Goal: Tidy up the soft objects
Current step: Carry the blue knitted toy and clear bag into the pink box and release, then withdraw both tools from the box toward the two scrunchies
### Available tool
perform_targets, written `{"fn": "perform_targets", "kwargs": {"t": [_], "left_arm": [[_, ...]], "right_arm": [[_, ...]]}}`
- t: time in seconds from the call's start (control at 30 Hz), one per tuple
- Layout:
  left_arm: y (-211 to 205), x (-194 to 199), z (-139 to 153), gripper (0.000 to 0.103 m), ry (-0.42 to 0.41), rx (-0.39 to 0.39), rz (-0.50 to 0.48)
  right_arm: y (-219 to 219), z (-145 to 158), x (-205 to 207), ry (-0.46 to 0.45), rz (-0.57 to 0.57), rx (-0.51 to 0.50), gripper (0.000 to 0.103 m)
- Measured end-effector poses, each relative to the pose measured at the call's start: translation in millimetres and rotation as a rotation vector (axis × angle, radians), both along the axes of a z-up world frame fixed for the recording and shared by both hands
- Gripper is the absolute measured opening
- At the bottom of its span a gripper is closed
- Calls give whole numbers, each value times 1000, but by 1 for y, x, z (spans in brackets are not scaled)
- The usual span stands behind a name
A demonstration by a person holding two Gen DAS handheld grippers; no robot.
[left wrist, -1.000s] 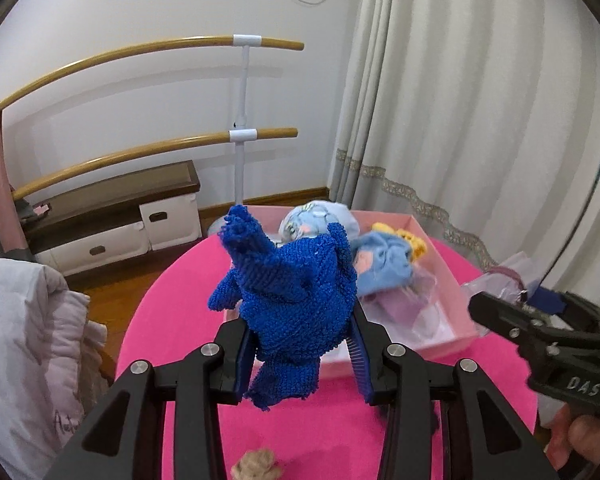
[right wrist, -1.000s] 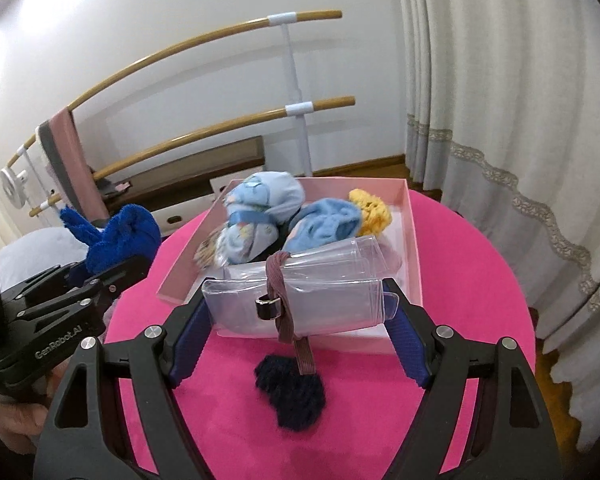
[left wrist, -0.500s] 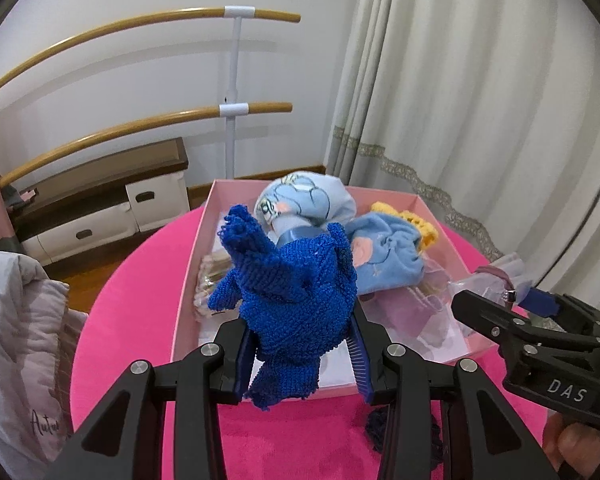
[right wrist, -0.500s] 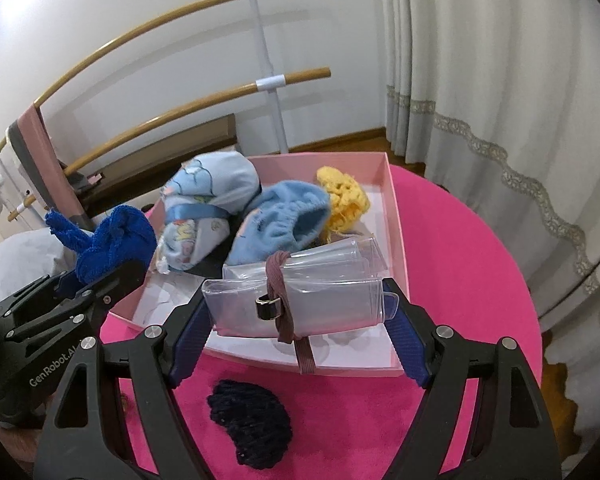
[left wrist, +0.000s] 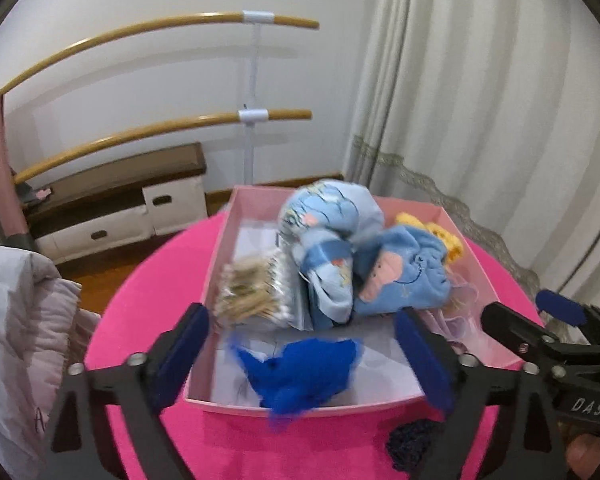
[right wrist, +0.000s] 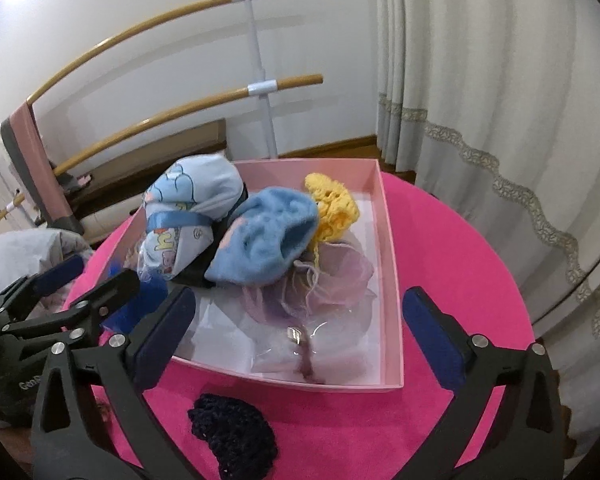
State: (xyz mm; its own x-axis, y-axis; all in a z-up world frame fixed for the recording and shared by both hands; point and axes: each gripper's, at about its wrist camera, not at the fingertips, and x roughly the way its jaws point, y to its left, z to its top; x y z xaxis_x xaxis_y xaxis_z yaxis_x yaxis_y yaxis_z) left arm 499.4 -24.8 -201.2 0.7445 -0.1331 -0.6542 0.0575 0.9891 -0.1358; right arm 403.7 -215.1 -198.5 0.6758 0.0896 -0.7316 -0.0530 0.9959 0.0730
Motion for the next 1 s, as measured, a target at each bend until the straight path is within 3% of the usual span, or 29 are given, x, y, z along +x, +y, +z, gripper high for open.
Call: {"fn": "perform_targets", "kwargs": {"t": [0.23, 0.5, 1.0], "left_arm": [[11, -16, 10, 102, -62, -2, 45], [23, -64, 27, 103, -132, 15, 72], [44, -171, 60, 103, -227, 59, 102]], "right_arm": [[-3, 16, -10, -51, -18, 26, 103], [0, 40, -35, -109, -19, 47, 103], [1, 89, -125, -231, -36, 50, 103]]}}
